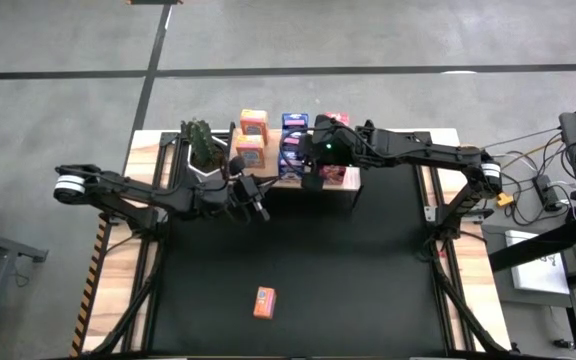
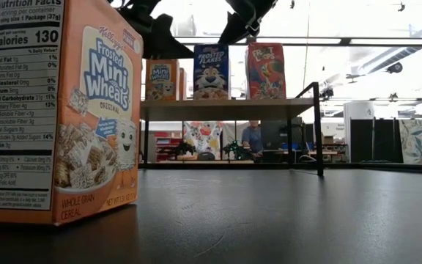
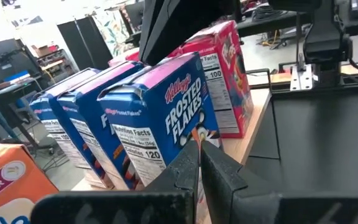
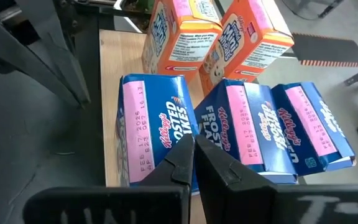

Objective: Stack cereal on shelf
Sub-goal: Put the blue cereal box on the shelf aligned with the other blue cereal boxes, then put the orange cereal box on the shelf aligned with the other orange cereal boxes

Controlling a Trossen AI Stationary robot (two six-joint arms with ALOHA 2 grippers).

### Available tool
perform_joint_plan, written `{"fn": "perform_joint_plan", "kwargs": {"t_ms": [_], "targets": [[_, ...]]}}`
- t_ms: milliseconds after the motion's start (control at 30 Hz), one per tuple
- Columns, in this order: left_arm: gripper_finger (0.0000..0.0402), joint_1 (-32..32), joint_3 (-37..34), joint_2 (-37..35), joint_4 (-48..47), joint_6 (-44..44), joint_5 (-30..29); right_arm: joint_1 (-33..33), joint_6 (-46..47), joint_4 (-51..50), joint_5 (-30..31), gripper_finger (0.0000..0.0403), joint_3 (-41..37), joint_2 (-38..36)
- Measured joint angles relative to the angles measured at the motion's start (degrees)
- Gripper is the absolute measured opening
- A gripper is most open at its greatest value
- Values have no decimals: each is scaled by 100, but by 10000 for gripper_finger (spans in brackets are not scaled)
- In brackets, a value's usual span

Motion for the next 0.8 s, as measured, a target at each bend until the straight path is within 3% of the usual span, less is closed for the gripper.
{"fn": "perform_joint_plan", "kwargs": {"t_ms": [467, 667, 800], "targets": [[1, -423, -22, -850, -678, 157, 2, 18, -222, 174, -100, 9, -4, -150], [1, -596, -267, -1403, -912, 104, 3, 176, -305, 180, -953, 9, -4, -147], [1, -719, -506, -1659, -928, 67, 7, 424, -301, 185, -959, 9, -7, -191]]}}
